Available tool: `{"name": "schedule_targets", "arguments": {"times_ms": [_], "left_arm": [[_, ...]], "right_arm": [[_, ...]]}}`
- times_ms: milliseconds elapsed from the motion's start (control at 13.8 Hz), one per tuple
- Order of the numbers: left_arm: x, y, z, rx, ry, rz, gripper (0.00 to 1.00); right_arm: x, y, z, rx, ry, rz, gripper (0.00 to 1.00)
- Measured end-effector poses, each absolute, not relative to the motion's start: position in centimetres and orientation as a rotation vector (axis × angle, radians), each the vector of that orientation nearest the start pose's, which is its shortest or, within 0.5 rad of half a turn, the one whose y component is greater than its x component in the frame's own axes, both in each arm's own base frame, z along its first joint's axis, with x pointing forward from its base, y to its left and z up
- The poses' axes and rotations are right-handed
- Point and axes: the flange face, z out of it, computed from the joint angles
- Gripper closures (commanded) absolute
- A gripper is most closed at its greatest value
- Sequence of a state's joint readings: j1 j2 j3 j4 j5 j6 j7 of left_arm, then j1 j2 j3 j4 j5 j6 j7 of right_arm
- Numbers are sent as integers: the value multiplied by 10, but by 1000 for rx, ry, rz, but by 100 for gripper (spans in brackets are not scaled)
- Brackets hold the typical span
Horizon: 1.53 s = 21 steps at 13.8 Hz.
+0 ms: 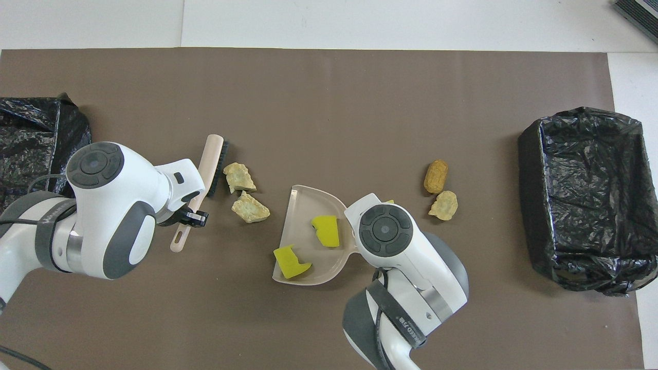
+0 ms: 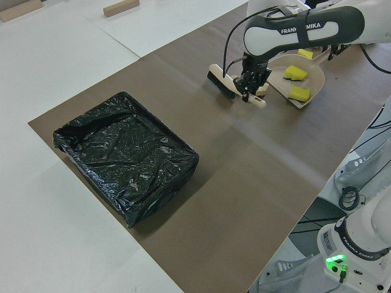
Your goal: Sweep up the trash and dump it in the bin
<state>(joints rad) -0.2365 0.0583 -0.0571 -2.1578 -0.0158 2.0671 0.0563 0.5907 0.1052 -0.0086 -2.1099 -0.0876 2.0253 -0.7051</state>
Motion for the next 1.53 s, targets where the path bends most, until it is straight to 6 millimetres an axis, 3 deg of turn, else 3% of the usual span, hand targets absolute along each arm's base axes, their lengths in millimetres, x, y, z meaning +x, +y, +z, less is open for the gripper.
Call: {"name": "schedule_targets", "arguments": {"times_ms": [218, 654, 872, 1090, 1380, 1525], "left_arm": [[482, -186, 350, -3062, 595, 277, 100], [400, -299, 358, -3078, 554, 328, 100], [367, -336, 368, -3107, 446, 339, 100], [366, -339, 373, -3128, 317, 333, 100], [391, -305, 381, -3139, 34, 347, 100], [389, -295, 380, -3124, -27, 373, 100]], "right_arm": [[452, 292, 352, -2508, -1972, 311, 100], [452, 292, 352, -2508, -1972, 310, 100], [452, 292, 352, -2508, -1972, 311, 100], [452, 292, 352, -2508, -1972, 311, 100], [452, 292, 352, -2508, -1972, 311, 100], [452, 292, 353, -2508, -1972, 309, 100]]}}
